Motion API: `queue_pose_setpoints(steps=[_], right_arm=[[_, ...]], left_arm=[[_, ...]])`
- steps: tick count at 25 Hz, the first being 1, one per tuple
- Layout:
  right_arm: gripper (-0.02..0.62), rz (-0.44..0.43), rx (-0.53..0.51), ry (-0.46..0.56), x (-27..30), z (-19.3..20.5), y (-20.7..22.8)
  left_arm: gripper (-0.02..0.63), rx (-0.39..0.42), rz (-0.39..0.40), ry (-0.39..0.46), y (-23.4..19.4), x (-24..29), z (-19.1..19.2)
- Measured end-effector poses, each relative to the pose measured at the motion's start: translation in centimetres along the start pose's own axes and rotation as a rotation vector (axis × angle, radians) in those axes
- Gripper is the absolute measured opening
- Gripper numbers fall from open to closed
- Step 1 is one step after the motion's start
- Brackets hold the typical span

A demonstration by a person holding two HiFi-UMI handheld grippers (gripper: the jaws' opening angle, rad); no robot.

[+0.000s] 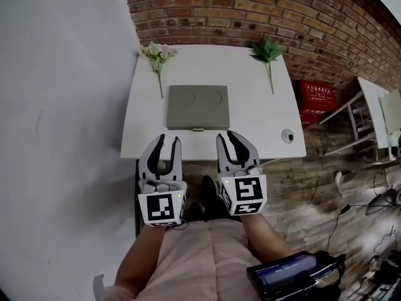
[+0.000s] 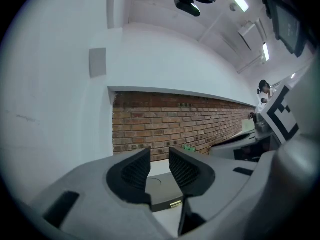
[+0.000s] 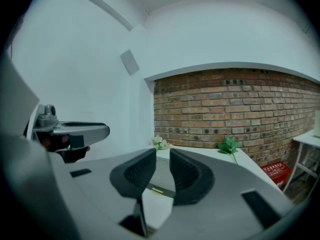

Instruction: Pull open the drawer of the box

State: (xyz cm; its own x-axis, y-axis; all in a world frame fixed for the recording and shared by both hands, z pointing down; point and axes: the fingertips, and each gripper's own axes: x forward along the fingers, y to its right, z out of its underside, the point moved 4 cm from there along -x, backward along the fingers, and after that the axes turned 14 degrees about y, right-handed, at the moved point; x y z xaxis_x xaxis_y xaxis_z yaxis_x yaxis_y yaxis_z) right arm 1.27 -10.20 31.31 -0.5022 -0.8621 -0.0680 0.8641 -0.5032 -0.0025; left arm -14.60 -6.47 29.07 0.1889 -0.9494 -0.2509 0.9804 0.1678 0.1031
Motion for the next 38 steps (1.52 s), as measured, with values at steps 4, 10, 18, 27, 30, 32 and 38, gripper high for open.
queue_pose_setpoints(steps=[4, 10, 18, 27, 30, 32, 38], right_arm=[[0.091, -0.014, 0.02, -0.015, 2.6, 0.5, 1.6], [0.092, -0.047, 0.063, -0.037, 7.6, 2.7, 4.2], [0.092, -0.087, 0.111, -0.008, 12.7, 2.7, 6.1], [0.092, -0.061, 0.11, -0.012, 15.0, 2.1, 5.8], [0.092, -0.03, 0.116, -0.029, 14.8, 2.5, 5.4], [0.092, -0.009, 0.124, -0.05, 14.4, 3.2, 4.9], [0.092, 0.022, 0.145, -0.106, 12.3, 5.1, 3.3]], left_arm=[[0.11, 0.007, 0.0, -0.009, -0.3, 2.8, 1.2], [0.112, 0.01, -0.004, -0.031, -0.5, 7.8, 3.8], [0.114, 0.063, -0.036, -0.035, -2.0, 12.4, 4.0], [0.115, 0.035, -0.006, -0.019, -4.0, 13.9, 3.8], [0.117, 0.026, 0.029, -0.027, -4.3, 13.9, 4.2], [0.117, 0.016, 0.05, -0.039, -4.5, 13.6, 4.6], [0.115, -0.009, 0.1, -0.062, -4.6, 12.4, 5.1]])
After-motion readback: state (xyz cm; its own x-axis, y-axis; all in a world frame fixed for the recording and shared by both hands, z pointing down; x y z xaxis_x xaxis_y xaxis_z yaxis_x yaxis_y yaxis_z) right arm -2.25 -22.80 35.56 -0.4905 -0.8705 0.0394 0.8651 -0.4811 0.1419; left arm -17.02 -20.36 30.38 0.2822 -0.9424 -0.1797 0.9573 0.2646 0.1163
